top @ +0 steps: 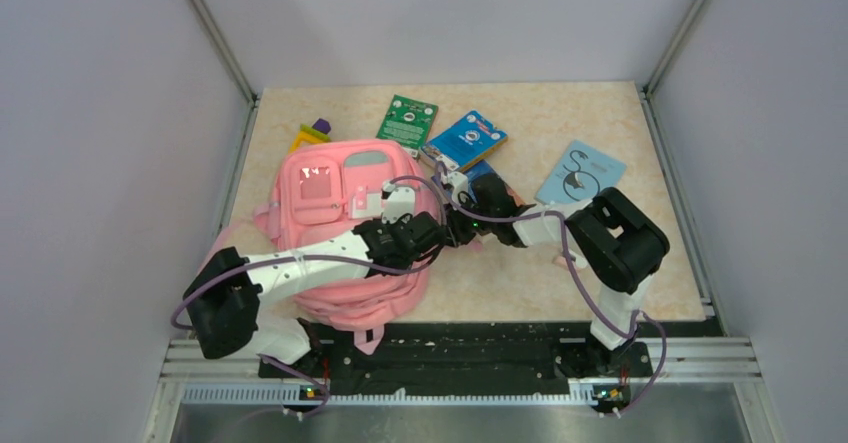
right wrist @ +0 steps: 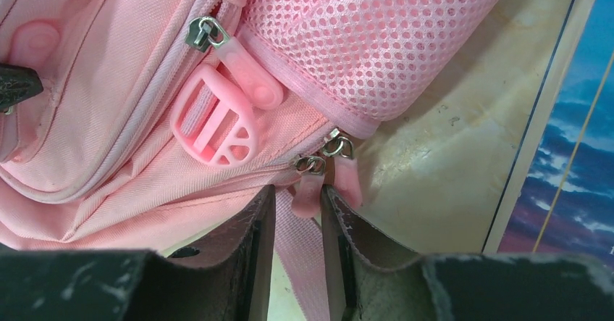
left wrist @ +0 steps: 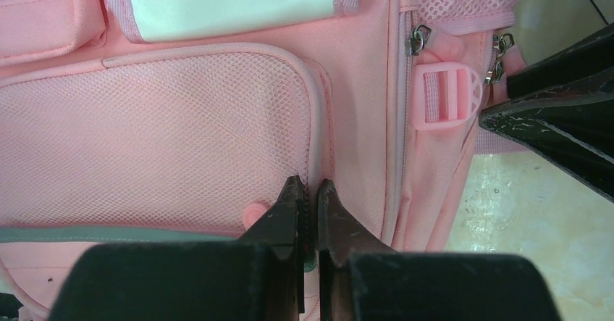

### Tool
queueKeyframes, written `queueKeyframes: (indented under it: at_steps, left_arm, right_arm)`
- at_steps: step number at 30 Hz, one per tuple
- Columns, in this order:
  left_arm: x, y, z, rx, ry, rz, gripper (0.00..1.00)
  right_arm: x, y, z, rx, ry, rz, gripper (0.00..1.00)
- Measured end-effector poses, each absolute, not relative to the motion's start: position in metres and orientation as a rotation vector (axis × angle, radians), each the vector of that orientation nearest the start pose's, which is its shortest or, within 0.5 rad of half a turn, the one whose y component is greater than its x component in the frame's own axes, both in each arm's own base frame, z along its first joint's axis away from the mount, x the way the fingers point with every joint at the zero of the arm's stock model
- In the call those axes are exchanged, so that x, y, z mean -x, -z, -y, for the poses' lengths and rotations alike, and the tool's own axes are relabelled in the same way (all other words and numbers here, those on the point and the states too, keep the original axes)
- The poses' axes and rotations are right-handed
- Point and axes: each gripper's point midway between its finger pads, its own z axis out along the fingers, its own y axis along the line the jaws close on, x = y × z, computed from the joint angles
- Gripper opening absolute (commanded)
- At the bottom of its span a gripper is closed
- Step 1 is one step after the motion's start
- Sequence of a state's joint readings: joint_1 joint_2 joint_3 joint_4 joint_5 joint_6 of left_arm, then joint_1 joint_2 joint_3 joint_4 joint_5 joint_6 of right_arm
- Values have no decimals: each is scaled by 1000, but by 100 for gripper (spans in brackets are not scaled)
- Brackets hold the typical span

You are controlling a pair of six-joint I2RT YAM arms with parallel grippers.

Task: Pack the student bag
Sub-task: Unzip the student bag at the center of the board.

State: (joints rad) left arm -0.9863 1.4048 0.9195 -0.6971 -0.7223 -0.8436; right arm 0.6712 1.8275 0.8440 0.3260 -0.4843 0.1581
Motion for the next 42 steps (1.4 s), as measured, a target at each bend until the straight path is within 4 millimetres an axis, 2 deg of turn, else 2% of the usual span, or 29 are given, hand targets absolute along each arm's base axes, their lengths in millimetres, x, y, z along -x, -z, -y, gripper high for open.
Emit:
queueKeyframes:
  at_steps: [5,9,18,33,42]
  left_arm:
    - [-232,-93,182,9,-177,-2346,0]
    - [-231,-94,182,11,-174,-2345,0]
    - [-230,-100,180,17,-162,-2340,0]
    - [-230,-101,179,24,-164,-2337,0]
    - [-230,-104,179,31,-150,-2332,0]
  right_arm:
    - [-280,-27,-334,852,-977,-2158,31]
    - [-280,-28,-334,853,-978,-2152,29]
    - [-280,-27,-334,851,-980,-2145,0]
    - [-273,-30,-329,850,-988,-2133,0]
    - [-273,-34,-333,818,-1023,-2128,11]
